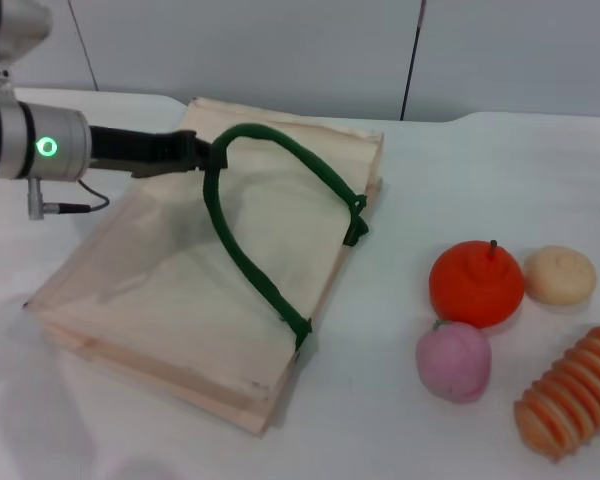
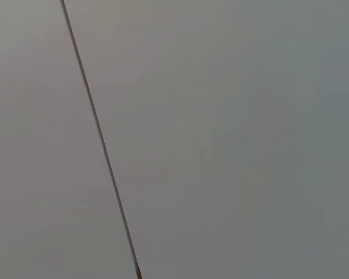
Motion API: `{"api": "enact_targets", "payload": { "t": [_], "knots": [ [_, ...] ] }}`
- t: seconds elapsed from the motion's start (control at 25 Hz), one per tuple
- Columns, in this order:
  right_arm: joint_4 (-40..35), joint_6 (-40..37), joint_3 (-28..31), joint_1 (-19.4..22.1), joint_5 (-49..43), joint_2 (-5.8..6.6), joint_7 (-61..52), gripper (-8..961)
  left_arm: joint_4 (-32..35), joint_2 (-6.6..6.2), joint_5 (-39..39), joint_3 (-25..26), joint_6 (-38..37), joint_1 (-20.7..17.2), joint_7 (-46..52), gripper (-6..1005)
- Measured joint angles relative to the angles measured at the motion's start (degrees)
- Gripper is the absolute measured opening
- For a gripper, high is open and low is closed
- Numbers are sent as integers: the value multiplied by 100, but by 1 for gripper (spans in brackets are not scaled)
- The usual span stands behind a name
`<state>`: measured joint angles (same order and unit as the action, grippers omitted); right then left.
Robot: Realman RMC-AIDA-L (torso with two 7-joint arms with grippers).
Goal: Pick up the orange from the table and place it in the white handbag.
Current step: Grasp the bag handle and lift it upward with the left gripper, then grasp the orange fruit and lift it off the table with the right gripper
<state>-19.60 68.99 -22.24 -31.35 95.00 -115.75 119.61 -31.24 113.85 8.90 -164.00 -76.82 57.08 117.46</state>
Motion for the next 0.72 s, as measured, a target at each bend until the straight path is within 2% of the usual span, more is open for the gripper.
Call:
{"api": "enact_targets", "payload": {
  "t": [0.08,0.44,0.72],
  "knots": [
    [0,0,0,5,-21,4,0,576,-38,-1,116,0,-104,-27,-62,123],
    [0,204,-69,11,-154,30,1,578,-499,46,1785,-2,-1409,-424,-797,127],
    [-186,603,-73,22,-656,49,1,579,-538,58,2244,-9,-1928,-510,-1061,131]
  ]
}}
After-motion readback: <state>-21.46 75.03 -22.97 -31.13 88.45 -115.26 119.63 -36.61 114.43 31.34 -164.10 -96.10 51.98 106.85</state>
